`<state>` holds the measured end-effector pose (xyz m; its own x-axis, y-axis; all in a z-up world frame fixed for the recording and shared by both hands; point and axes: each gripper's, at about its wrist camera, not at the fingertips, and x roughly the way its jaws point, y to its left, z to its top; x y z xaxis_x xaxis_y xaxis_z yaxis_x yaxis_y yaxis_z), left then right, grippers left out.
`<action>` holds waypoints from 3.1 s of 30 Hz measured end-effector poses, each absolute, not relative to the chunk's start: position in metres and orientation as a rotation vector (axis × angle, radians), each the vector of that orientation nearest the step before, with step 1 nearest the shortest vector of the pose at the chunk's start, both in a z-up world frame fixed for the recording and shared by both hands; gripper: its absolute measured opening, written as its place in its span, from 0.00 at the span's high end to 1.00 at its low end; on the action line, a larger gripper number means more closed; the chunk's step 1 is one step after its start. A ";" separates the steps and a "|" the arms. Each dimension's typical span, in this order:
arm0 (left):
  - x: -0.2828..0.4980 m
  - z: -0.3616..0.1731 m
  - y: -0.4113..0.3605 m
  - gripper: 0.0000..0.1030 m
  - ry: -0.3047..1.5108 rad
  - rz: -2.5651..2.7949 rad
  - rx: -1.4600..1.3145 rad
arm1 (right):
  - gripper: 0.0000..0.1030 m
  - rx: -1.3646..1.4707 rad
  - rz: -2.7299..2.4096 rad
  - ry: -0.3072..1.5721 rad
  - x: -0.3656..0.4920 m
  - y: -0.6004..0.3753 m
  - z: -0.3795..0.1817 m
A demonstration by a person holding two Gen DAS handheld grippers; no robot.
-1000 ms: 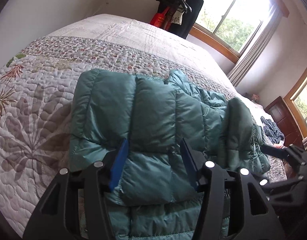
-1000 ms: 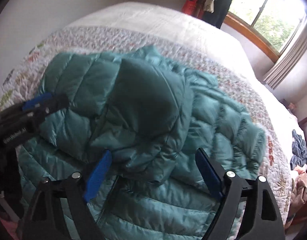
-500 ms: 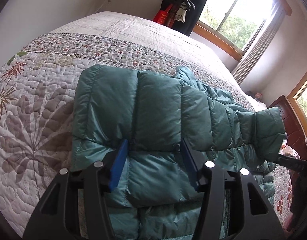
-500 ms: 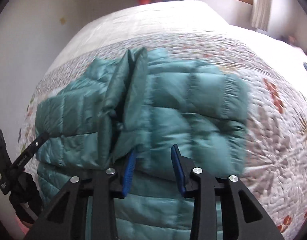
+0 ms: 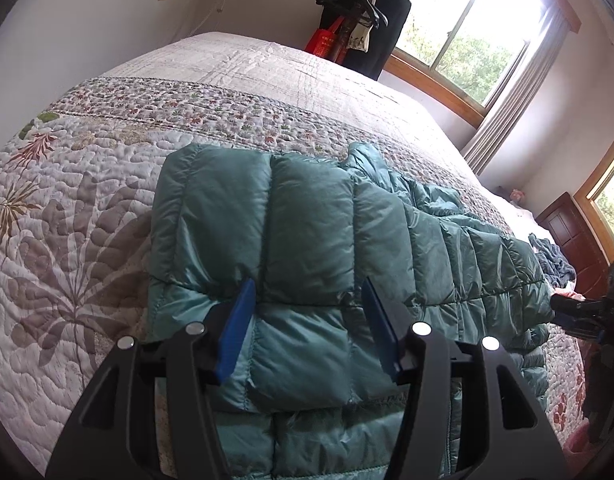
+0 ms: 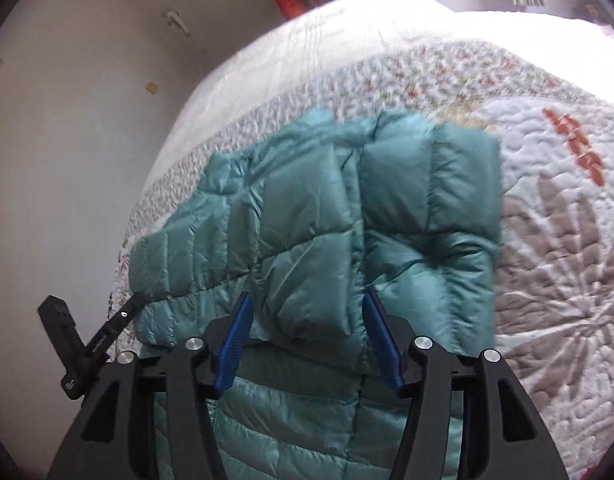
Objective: Fold large clothes
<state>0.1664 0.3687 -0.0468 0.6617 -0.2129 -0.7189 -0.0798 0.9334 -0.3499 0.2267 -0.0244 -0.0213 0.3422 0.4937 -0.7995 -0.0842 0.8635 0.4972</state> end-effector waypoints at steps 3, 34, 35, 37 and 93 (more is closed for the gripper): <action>0.168 -0.049 0.371 0.47 0.856 -0.073 -0.374 | 0.79 0.426 0.389 1.217 0.232 -0.016 -0.036; 0.154 -0.033 0.328 0.36 0.817 -0.116 -0.198 | 0.67 0.108 0.228 0.953 0.180 -0.009 0.036; 0.156 -0.037 0.329 0.36 0.829 -0.110 -0.200 | 0.67 0.112 0.250 0.973 0.184 -0.004 0.029; 0.160 -0.044 0.336 0.36 0.847 -0.101 -0.213 | 0.67 0.123 0.252 1.017 0.193 0.000 0.014; -0.135 -0.087 0.427 0.13 1.056 -0.136 -0.304 | 0.40 0.133 0.538 1.157 -0.124 -0.099 -0.045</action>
